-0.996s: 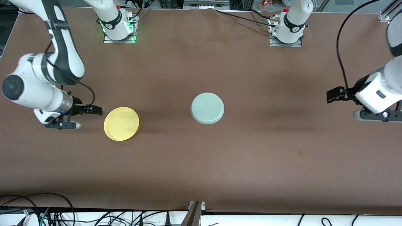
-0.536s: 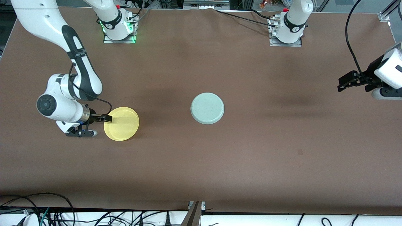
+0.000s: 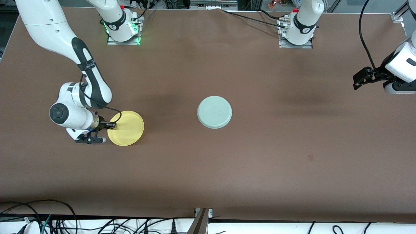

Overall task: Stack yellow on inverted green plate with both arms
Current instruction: 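Grasp the yellow plate rim with the right gripper while the left gripper withdraws, then carry the yellow plate onto the inverted green plate with the right gripper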

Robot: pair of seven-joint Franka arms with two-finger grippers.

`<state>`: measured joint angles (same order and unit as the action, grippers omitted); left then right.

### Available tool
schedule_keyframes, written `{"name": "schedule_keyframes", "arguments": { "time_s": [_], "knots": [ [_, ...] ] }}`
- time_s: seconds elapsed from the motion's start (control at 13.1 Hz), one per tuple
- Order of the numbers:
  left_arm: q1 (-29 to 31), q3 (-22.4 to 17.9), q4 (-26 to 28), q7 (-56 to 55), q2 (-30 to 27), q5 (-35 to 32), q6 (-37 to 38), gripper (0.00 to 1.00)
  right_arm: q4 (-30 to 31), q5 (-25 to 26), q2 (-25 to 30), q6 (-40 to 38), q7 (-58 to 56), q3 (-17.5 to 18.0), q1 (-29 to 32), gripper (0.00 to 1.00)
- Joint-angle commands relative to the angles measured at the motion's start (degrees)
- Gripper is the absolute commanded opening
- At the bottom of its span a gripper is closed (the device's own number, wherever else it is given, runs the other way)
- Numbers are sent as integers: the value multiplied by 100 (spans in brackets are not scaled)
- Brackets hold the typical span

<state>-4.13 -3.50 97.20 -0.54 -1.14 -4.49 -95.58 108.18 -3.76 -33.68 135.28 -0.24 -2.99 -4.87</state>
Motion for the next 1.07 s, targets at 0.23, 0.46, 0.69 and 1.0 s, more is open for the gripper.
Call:
{"name": "schedule_keyframes", "arguments": {
  "time_s": [0.23,0.46,0.69,1.0],
  "knots": [
    [0,34,124,10,-132,-123,-66,100,-86,-19,-15,165,366,9,-40,0],
    [0,34,124,10,-132,-123,-66,100,-270,-133,2,113,734,79,-58,0],
    [-9,43,124,1,-132,-131,-66,100,-455,-608,238,-1,1586,597,-58,0],
    [-35,52,106,1,-123,-140,-75,100,-816,-732,598,-905,2991,1378,-58,0]
  ]
}}
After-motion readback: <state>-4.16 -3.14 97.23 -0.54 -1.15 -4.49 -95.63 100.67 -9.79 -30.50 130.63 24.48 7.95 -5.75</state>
